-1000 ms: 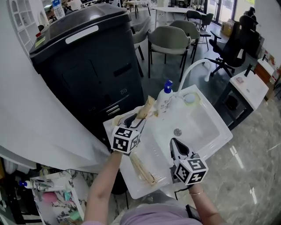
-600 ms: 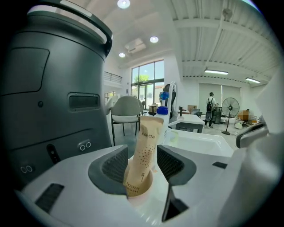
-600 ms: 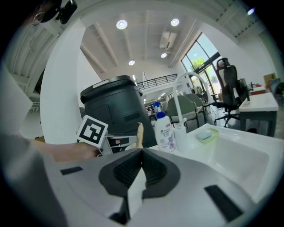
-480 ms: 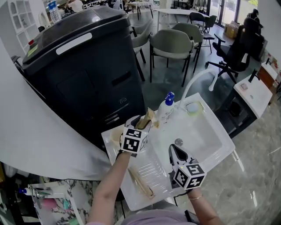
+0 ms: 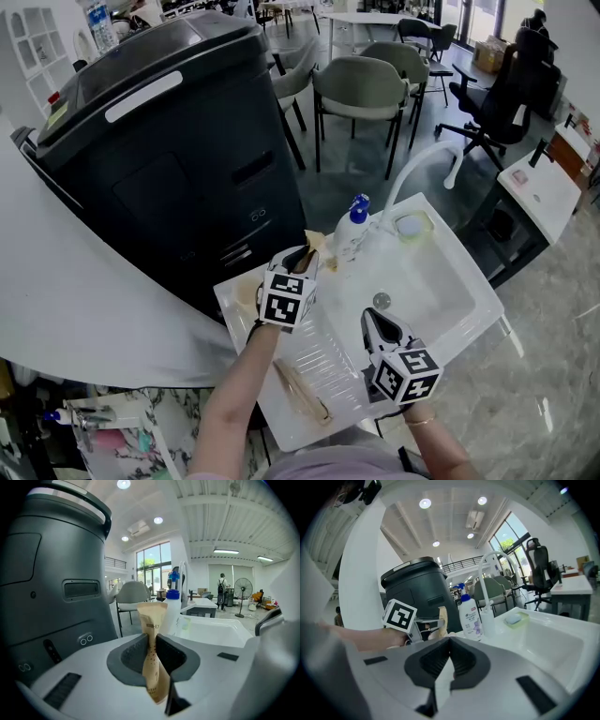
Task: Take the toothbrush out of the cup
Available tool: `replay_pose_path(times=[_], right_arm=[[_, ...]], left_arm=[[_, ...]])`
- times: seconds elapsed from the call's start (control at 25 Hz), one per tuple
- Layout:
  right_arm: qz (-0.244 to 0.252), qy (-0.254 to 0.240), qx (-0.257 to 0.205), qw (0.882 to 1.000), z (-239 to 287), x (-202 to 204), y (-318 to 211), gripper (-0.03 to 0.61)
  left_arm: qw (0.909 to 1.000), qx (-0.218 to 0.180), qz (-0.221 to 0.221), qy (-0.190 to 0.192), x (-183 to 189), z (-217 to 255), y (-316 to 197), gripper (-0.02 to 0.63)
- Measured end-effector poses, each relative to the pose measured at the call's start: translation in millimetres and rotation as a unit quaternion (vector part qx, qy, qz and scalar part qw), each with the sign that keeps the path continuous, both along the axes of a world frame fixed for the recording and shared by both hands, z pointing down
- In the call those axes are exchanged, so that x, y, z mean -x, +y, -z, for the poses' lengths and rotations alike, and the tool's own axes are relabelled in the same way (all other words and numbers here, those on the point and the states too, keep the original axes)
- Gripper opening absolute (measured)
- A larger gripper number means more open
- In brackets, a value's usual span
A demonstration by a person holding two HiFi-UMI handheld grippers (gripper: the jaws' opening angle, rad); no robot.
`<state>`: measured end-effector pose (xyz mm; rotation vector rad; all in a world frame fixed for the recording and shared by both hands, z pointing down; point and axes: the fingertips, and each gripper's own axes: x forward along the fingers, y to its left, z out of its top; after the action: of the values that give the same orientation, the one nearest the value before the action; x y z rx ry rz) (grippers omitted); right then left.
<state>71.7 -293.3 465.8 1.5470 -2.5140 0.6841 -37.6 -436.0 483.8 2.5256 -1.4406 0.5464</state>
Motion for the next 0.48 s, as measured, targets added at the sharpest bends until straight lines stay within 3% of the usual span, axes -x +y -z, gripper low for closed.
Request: replay_pose_path(times=[0.2,0.48], right_arm=[[-0.001,0.000,-0.004,1.000,5,2,3,0.005],[-0.001,0.001,-0.014,1.000,13,7,15,0.005]], left_arm=[[0.9997,-0.020,0.008,0.008,9,9,5,0.032],[0.9953,-0.084,0.017,0.046,26,57,18,0.026]])
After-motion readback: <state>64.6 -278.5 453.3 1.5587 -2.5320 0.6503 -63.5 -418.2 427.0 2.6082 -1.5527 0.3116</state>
